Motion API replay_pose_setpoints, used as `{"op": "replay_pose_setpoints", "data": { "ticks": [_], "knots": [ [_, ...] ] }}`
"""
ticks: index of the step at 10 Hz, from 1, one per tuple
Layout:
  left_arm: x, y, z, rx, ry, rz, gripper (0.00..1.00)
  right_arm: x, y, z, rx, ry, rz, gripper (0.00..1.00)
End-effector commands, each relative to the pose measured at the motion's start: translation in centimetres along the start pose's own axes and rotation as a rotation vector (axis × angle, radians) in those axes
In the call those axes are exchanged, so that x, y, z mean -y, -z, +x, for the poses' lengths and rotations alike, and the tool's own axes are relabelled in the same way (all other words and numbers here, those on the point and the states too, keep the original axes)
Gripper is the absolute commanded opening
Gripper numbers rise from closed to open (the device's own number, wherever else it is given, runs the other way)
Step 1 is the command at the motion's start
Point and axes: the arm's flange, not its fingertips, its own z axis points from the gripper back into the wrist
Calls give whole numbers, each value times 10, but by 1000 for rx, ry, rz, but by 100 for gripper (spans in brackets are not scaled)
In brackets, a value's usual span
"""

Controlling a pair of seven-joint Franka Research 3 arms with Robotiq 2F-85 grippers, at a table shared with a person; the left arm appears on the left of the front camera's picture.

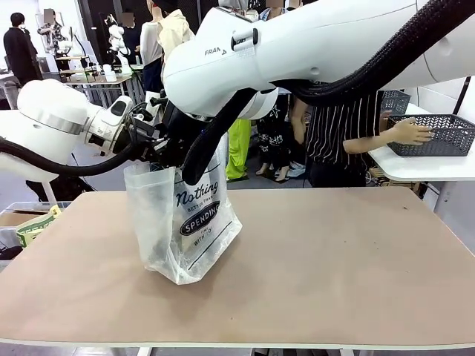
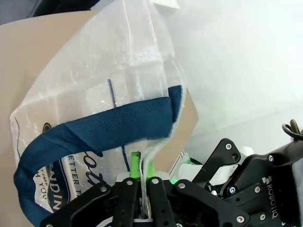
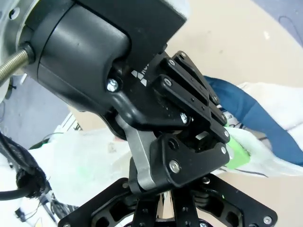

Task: Transfer purchased items from the store into the shopping bag.
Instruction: Move the Reusable shopping bag to the right side of the table.

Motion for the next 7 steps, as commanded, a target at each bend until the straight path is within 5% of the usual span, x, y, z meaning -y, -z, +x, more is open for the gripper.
{"op": "replay_pose_setpoints", "data": {
  "ticks": [1, 6, 7],
  "knots": [
    [1, 17, -12, -55, -16, 16, 0, -8, -10, 15, 100, 5, -8, 0],
    [-1, 16, -13, -55, -29, 1, 0, -8, -10, 14, 135, 68, -36, 0],
    [-1, 16, -14, -55, -30, -1, 0, -9, -10, 15, 131, 91, -65, 9]
  ]
}}
